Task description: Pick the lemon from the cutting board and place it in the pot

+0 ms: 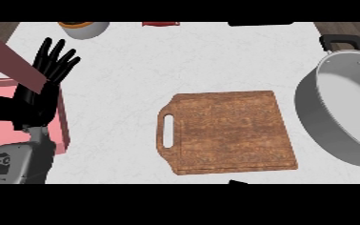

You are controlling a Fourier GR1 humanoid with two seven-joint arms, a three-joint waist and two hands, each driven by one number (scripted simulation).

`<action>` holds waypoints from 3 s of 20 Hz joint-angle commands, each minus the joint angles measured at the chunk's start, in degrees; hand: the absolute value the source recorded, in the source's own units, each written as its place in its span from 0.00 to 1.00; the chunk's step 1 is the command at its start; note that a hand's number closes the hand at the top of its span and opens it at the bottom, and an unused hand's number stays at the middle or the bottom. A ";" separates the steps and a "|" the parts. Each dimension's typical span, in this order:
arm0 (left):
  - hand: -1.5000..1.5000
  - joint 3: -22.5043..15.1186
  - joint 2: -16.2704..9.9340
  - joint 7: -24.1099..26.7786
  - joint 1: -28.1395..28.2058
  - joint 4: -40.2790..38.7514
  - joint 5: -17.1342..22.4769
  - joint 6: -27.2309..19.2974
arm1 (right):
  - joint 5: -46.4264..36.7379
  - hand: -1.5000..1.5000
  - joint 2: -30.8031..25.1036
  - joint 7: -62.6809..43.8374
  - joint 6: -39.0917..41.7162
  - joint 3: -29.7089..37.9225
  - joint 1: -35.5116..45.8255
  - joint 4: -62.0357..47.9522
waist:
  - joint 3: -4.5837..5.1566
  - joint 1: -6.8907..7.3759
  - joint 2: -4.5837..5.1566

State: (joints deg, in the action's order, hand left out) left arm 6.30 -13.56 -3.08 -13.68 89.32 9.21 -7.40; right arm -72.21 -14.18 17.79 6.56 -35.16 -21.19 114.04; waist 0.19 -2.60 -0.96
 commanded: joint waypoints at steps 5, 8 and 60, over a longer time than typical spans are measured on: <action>0.50 0.79 -0.52 -0.16 0.05 -0.38 -0.06 -0.02 | -12.06 1.00 -2.07 -12.43 -10.15 -7.02 -20.39 24.00 | -0.10 -1.48 -0.02; 0.50 0.11 0.52 -0.43 -0.05 -0.33 -0.18 -0.42 | -12.32 1.00 0.07 -15.52 -12.79 -8.43 -23.87 31.05 | -0.15 -0.24 0.30; 0.50 -1.42 2.79 1.93 -1.84 -2.54 -1.69 1.05 | 44.94 0.00 -27.60 19.49 4.88 55.63 32.44 -59.84 | -0.24 3.20 1.14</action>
State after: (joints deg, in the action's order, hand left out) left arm 4.12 -10.86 -1.96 -15.80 88.13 7.69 -6.38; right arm -27.45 -40.43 30.07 8.99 21.42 7.65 61.92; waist 0.03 1.35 0.33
